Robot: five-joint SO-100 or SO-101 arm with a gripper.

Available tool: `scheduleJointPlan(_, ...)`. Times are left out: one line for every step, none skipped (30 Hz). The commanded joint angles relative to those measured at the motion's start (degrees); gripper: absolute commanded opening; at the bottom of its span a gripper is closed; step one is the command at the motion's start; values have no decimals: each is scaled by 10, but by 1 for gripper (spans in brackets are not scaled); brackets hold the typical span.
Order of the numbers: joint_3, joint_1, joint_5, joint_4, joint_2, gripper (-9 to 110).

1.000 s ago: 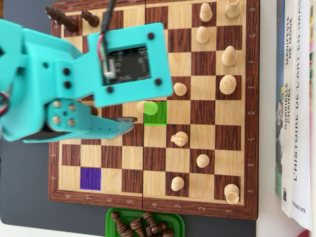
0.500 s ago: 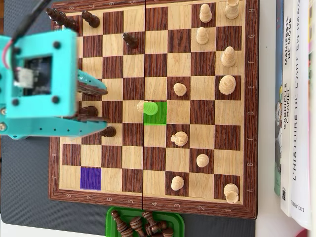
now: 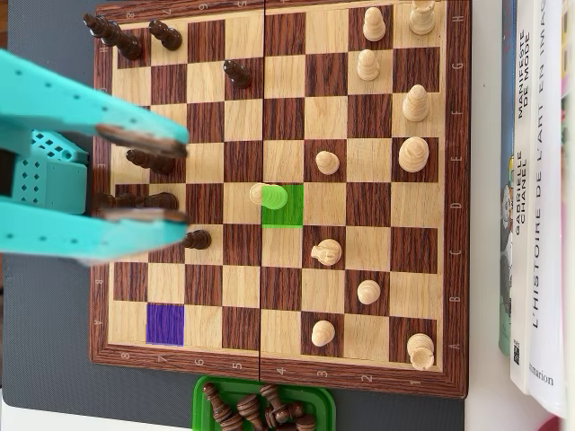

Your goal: Play chess

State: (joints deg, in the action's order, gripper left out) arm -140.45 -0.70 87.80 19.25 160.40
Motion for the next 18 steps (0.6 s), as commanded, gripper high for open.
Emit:
scheduleJointPlan(-30, 1, 4, -84, 35, 15)
scheduleJointPlan(-47, 1, 5, -113, 47, 15)
scheduleJointPlan(-64, 1, 9, -143, 58, 15)
scheduleJointPlan(-82, 1, 18, -175, 69, 15)
scheduleJointPlan(-100, 1, 29, -206, 81, 15)
scheduleJointPlan(-119, -1, 35, -237, 93, 15)
scheduleJointPlan(-136, -3, 36, -269, 105, 15)
scheduleJointPlan(-153, -3, 40, -301, 118, 15)
scheduleJointPlan(-169, -1, 40, -330, 130, 15)
scheduleJointPlan(-183, 0, 40, -359, 141, 15)
scheduleJointPlan(-196, 0, 40, -385, 152, 15)
scheduleJointPlan(-209, 1, 40, -410, 163, 15)
scheduleJointPlan(-221, 1, 40, -436, 173, 15)
scheduleJointPlan(-232, 1, 40, -462, 184, 15)
scheduleJointPlan(-244, 1, 40, -488, 194, 15)
scheduleJointPlan(-255, 1, 40, -512, 205, 15)
scheduleJointPlan(-266, 1, 40, -534, 214, 15)
scheduleJointPlan(-279, 1, 40, -556, 224, 15)
